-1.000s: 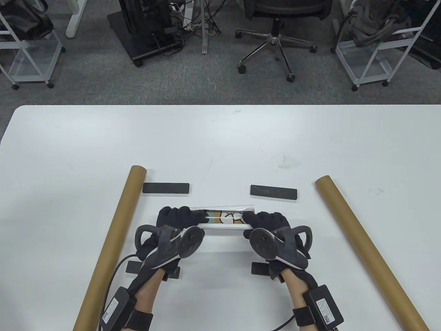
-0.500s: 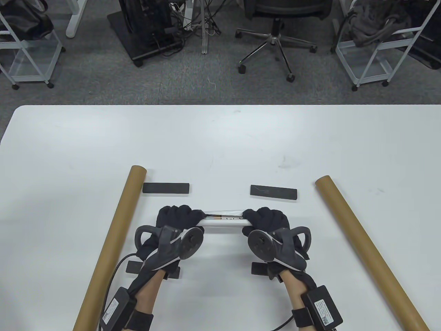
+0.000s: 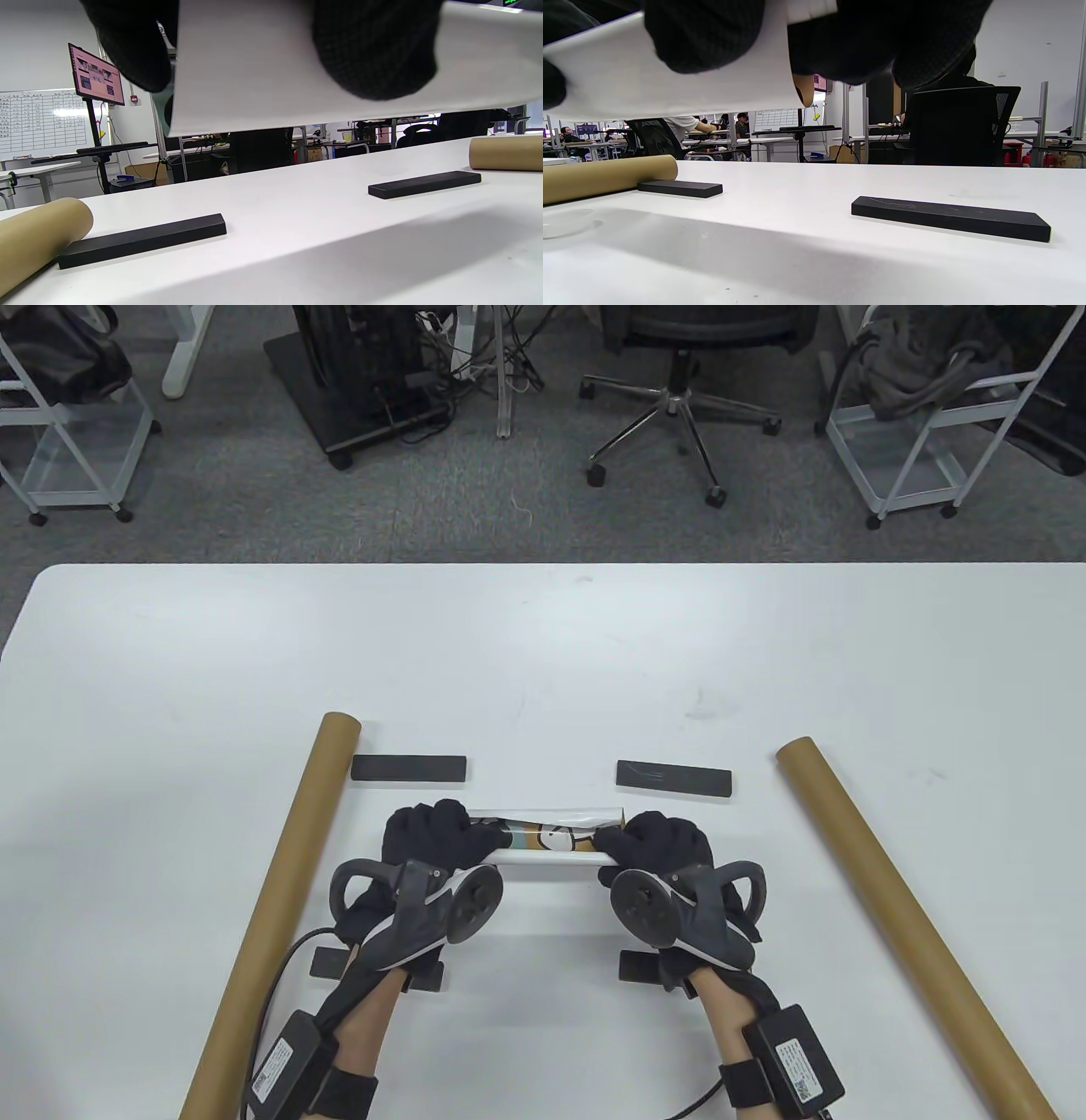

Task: Roll up posters and store in mailing tubes

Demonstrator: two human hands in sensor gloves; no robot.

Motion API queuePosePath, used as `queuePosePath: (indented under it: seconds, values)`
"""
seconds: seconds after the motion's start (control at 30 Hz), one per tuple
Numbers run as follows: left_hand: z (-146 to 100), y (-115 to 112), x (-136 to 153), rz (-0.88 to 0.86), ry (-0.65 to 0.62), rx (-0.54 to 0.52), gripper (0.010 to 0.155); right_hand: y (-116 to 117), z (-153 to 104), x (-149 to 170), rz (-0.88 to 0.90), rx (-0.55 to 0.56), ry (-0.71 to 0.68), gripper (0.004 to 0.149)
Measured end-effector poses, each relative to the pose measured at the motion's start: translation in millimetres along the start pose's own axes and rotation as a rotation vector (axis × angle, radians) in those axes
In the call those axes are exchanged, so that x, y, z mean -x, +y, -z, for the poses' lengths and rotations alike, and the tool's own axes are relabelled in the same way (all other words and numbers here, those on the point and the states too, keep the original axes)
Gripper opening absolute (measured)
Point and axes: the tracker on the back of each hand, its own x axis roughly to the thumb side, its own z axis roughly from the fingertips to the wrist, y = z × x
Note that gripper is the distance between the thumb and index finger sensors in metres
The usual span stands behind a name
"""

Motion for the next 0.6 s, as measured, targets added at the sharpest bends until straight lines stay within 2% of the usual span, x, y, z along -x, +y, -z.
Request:
queuePosePath:
  seconds: [0.4, 0.6]
  values:
    - [0.5, -1.0, -0.9, 0.016, -0.020, 0.010, 0.057, -0.1, 0.5, 5.0, -0.003, 0.007, 0.018, 0.059]
    - [0.8, -1.5, -0.1, 0.004, -0.018, 0.013, 0.054, -0.2, 0.6, 4.7, -0.012, -0.002, 0.010, 0.053]
